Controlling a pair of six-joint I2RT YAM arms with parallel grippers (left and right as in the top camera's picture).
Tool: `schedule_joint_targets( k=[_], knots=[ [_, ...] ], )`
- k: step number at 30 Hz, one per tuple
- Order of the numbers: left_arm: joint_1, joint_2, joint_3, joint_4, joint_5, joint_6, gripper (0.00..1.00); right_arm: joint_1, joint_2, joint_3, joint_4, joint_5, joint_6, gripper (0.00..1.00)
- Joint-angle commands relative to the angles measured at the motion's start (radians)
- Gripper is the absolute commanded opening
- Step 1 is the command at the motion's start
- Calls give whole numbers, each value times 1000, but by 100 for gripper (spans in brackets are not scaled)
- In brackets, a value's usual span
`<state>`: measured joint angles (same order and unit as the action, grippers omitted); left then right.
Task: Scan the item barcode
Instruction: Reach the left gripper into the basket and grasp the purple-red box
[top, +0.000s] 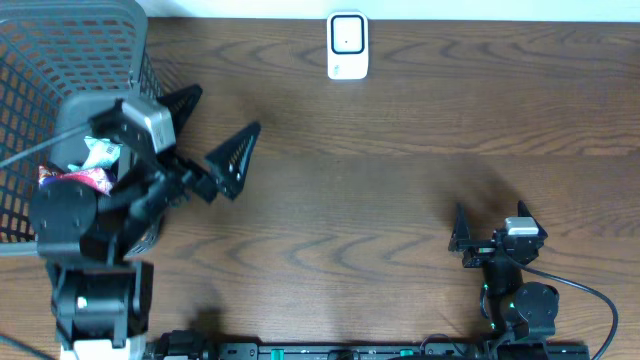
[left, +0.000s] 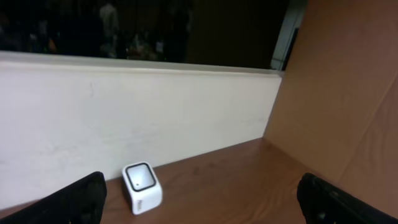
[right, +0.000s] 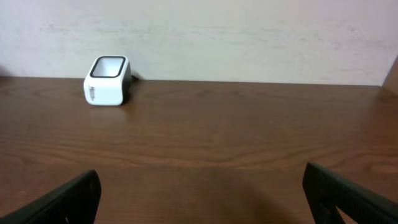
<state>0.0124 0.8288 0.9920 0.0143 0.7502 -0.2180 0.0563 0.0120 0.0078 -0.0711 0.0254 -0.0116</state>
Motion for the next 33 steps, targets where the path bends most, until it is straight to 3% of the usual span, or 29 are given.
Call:
schedule_joint_targets(
  k=[1, 11, 18, 20, 24, 26, 30, 33],
  knots=[
    [19, 89, 149, -34, 16, -46, 98, -16, -5, -2, -3, -2, 7, 99],
    [320, 594, 809, -459, -40, -28, 98, -16, -5, -2, -3, -2, 7, 99],
    [499, 732, 829, -616, -87, -29, 98, -16, -5, -2, -3, -2, 7, 99],
    [529, 750, 829, -688, -237, -39, 98, -16, -5, -2, -3, -2, 7, 99],
    [526, 768, 829, -822, -693, -39, 98, -16, -5, -2, -3, -2, 7, 99],
    [513, 778, 829, -844, -792, -42, 98, -16, -5, -2, -3, -2, 7, 99],
    [488, 811, 829, -882, -832, -77, 98, -16, -5, -2, -3, -2, 7, 99],
    [479, 836, 829, -960, -751, -79, 98, -16, -5, -2, -3, -2, 7, 99]
  ],
)
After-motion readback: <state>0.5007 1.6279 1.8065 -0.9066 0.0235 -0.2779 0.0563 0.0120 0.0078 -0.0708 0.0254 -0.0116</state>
